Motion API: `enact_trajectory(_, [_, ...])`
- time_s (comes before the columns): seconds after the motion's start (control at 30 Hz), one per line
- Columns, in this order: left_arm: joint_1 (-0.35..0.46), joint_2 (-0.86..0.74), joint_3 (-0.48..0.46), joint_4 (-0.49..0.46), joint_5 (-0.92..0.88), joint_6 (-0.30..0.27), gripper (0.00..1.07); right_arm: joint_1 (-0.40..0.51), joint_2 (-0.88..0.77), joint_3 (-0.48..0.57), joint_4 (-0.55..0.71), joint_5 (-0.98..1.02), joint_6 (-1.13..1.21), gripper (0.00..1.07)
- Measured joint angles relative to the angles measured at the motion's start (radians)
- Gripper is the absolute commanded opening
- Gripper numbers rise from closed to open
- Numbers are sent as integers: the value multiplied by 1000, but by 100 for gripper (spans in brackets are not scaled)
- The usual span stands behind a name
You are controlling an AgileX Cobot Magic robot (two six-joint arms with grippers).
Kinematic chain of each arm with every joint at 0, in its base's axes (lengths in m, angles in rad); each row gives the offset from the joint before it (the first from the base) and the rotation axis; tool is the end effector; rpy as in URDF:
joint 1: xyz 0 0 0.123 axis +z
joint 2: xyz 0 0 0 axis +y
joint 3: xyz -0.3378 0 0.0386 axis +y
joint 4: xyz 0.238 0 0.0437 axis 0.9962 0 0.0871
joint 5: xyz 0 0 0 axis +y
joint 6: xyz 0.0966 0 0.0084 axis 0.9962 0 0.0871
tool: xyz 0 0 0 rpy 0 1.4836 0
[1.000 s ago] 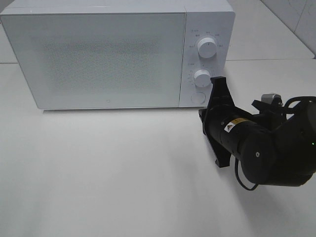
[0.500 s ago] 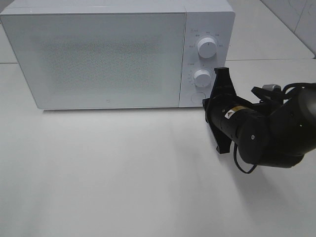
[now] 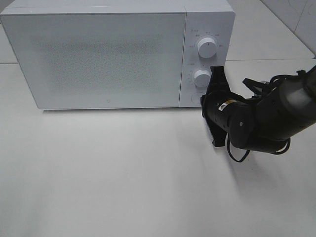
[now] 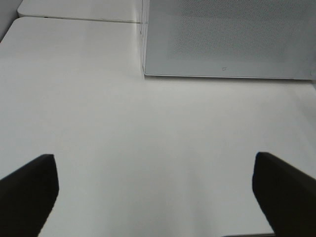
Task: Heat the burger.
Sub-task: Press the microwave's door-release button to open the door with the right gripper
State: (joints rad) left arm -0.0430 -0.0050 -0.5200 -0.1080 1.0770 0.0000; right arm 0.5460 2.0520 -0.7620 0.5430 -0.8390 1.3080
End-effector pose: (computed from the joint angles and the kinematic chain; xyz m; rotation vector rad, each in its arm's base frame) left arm -0.0679 -0.0063 0.2739 0.0514 2.0338 -0.1560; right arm 0.3436 0.1652 0.1497 1.3725 1.6340 1.0216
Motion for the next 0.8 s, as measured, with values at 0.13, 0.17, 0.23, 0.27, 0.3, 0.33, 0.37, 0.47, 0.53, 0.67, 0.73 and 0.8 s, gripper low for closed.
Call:
enact_trajectory(0.13, [0,0,0,0,0,0,100,-5,31,-33,0,14,0,0])
enact_trajectory(0.17, [0,0,0,0,0,0,100,-5,31,-33,0,14,0,0])
enact_trajectory(0.23, [0,0,0,0,0,0,100,-15,37,-43,1,19,-1,0])
enact_trajectory(0.27, [0,0,0,0,0,0,100,-15,37,-43,1,19,-1,0])
enact_trajectory(0.3, [0,0,0,0,0,0,100,-22,37,-50,1,19,-1,0])
enact_trajectory(0.33, [0,0,0,0,0,0,100,-22,37,-50,1,19,-1,0])
enact_trajectory(0.37, [0,0,0,0,0,0,100,-25,39,-57,0,20,-1,0])
enact_trajectory(0.47, [0,0,0,0,0,0,100,-28,55,-83,0,43,-2,0])
enact_trajectory(0.53, [0,0,0,0,0,0,100,-28,60,-88,-1,45,-2,0])
enact_trajectory(0.67, [0,0,0,0,0,0,100,-28,70,-102,0,49,-2,0])
enact_trajectory(0.73, [0,0,0,0,0,0,100,-28,71,-102,0,46,-2,0])
enact_trajectory(0.8, [0,0,0,0,0,0,100,-28,72,-102,0,41,-2,0])
